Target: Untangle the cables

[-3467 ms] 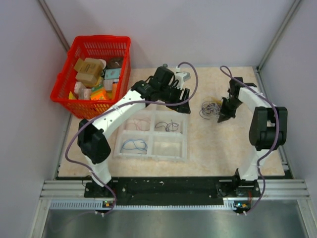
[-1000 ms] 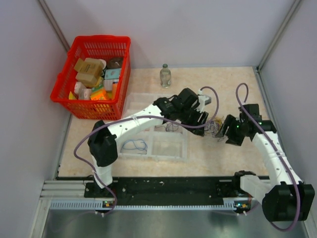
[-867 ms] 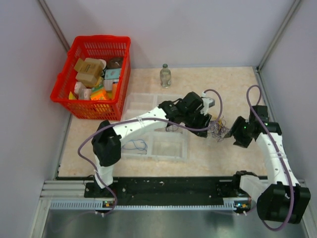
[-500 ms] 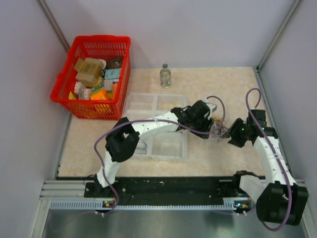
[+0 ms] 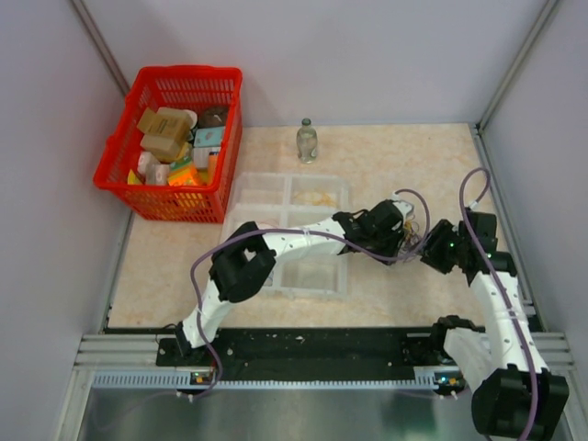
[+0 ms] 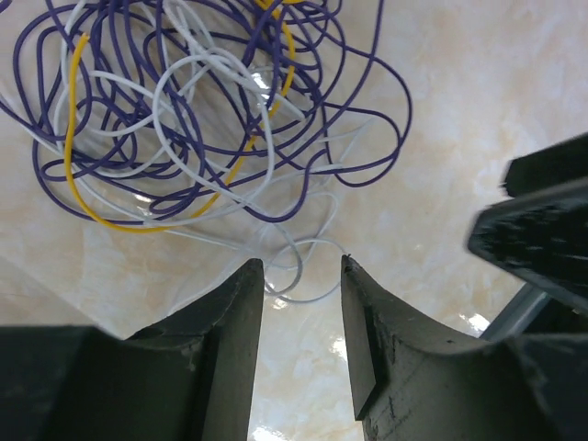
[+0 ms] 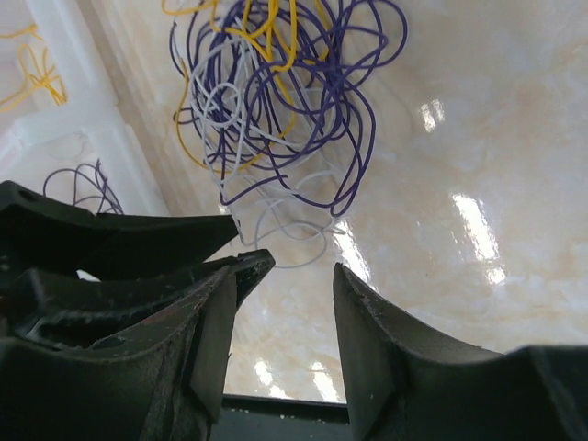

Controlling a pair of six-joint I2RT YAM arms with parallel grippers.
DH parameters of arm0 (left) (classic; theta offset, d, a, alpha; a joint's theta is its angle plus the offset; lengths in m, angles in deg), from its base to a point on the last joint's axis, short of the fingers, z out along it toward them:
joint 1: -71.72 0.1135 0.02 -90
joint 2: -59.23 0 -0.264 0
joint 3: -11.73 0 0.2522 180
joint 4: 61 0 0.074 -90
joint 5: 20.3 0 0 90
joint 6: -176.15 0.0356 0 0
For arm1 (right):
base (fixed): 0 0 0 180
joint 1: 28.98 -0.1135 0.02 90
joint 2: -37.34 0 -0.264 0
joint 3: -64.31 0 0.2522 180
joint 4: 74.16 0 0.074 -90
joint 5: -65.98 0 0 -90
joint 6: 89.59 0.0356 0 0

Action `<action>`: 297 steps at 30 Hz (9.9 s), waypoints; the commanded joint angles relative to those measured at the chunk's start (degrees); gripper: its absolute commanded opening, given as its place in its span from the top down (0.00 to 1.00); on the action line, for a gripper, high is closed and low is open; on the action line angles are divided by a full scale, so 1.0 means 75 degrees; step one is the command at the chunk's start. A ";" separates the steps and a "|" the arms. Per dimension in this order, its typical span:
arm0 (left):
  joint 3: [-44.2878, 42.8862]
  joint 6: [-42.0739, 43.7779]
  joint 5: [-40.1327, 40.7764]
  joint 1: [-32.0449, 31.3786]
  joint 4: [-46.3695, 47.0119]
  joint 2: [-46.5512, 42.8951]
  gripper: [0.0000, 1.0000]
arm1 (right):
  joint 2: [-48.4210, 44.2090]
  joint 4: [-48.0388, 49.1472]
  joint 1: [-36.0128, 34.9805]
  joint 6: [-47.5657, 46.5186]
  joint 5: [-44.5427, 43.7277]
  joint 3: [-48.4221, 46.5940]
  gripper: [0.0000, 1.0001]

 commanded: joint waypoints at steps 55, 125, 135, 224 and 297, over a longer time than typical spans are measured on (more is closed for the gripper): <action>0.0278 0.0730 -0.1448 0.0066 0.0133 -0.1849 1.00 | 0.1910 0.3126 -0.0131 0.0248 0.1042 0.0843 0.53; -0.1985 0.1235 -0.0053 0.0066 0.0425 -0.6246 1.00 | 0.3694 0.1733 0.0936 -0.0585 0.1344 -0.2894 0.16; -0.1973 0.1375 0.0356 0.0113 0.0519 -0.5202 1.00 | 0.2300 -0.0660 0.0021 -0.0820 -0.0698 -0.3412 0.13; 0.4472 -0.0593 -0.1214 -0.0461 0.2687 -0.3421 1.00 | -0.2098 -0.0133 -0.3694 0.2862 -0.0879 0.1195 0.98; 0.6207 0.0437 -0.0079 -0.0988 0.3192 -0.6058 0.49 | 0.1430 -0.0332 -0.5182 0.1432 -0.0306 -0.0831 0.09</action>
